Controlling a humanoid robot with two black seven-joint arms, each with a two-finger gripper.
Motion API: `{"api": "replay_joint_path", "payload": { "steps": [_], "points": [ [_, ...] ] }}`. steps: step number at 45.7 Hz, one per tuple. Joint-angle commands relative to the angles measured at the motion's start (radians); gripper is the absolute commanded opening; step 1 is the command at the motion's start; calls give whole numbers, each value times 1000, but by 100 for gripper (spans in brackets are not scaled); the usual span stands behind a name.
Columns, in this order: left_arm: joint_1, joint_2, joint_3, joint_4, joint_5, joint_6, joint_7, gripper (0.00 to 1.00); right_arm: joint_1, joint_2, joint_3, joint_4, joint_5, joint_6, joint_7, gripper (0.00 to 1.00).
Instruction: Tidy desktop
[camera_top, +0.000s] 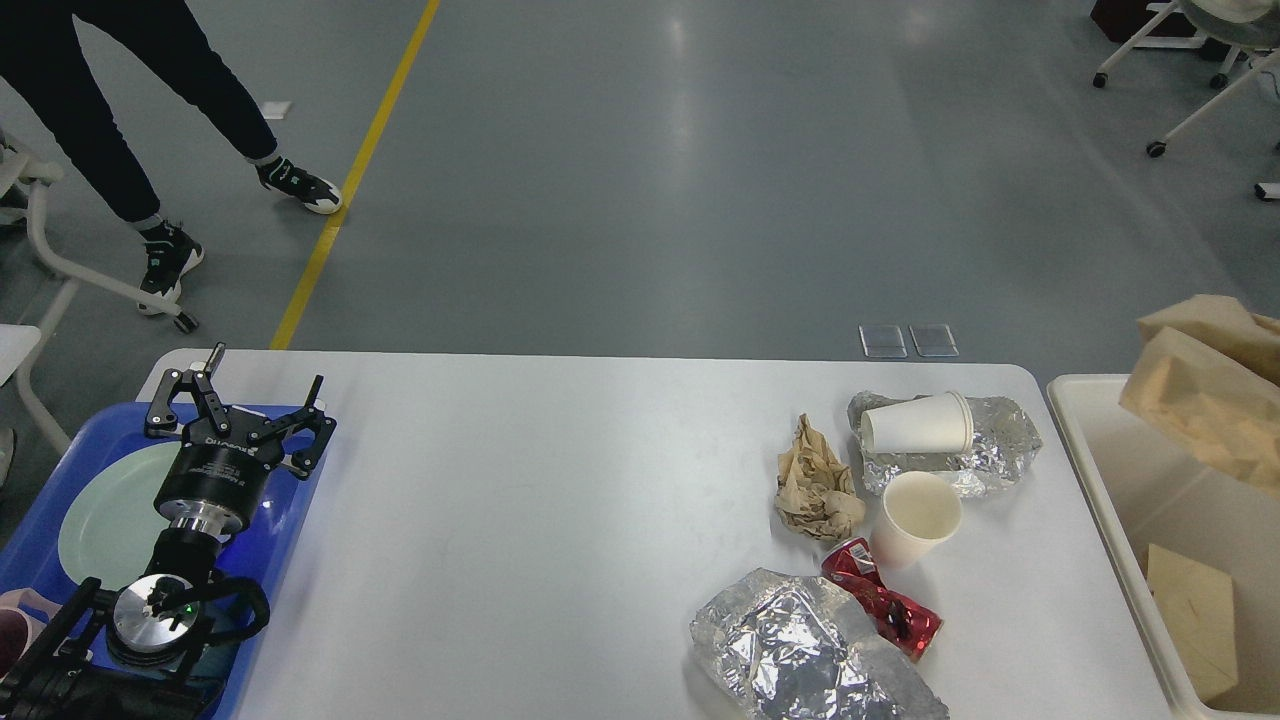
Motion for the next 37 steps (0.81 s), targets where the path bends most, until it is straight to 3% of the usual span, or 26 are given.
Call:
{"api": "replay_joint_path", "payload": {
  "steps": [1,8,18,28,37],
  "points": [
    [0,0,0,0,1,0,1,97,-276,-77,137,-182,5,-67,0,0],
    [0,0,0,0,0,1,0,97,-591,-95,367,-355,7,-138,-2,0],
    [0,0,0,0,0,0,0,97,-916,-54,558,-643,13,-227,-3,0],
    [0,0,0,0,0,1,0,97,-1181,10,762,-765,13,-471,-3,0],
    [0,0,0,0,0,1,0,97,-1346,113,816,-915,15,-517,-11,0]
  ]
}}
